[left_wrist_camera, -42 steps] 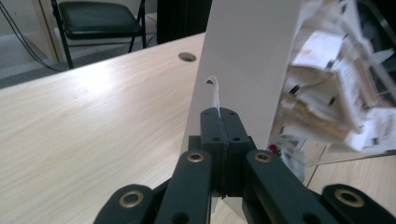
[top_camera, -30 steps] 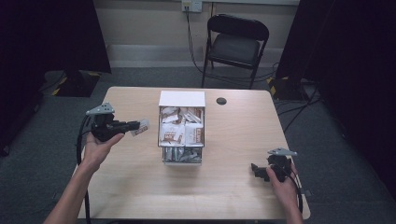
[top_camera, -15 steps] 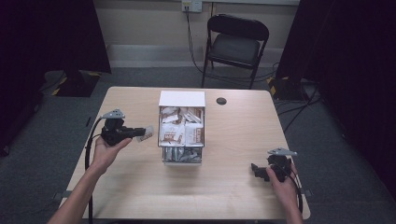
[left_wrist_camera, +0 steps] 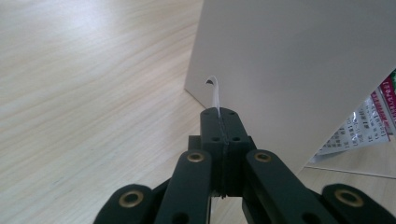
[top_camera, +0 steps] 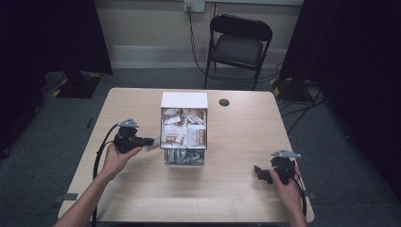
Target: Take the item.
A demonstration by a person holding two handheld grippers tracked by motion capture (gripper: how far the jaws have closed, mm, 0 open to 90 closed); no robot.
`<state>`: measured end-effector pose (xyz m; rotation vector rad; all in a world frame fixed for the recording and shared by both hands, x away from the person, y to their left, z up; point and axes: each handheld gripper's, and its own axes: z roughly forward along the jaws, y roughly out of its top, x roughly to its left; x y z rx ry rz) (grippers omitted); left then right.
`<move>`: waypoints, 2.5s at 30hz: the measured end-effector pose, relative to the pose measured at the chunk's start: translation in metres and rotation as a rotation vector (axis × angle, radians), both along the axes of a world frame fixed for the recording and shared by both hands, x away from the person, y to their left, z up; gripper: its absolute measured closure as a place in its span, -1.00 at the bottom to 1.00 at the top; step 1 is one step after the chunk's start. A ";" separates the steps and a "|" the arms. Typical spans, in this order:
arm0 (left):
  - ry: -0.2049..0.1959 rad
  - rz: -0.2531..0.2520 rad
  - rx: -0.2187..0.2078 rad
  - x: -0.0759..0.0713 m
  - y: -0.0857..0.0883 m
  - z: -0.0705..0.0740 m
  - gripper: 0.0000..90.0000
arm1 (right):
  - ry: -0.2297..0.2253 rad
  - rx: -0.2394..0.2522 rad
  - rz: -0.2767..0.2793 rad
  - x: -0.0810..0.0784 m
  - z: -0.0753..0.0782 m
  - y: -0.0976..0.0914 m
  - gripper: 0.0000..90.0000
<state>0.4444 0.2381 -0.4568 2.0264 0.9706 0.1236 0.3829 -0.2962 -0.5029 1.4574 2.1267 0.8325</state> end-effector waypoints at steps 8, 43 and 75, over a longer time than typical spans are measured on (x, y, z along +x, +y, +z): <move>0.048 -0.008 0.009 -0.001 -0.006 -0.016 1.00 | 0.000 0.000 0.000 0.000 0.000 0.000 -1.00; 0.031 0.029 0.099 0.005 -0.006 -0.032 0.30 | -0.001 0.000 0.003 0.000 0.000 0.000 -1.00; -0.034 0.139 0.061 -0.018 0.043 0.013 -0.55 | -0.001 0.000 0.003 0.000 0.000 0.000 -1.00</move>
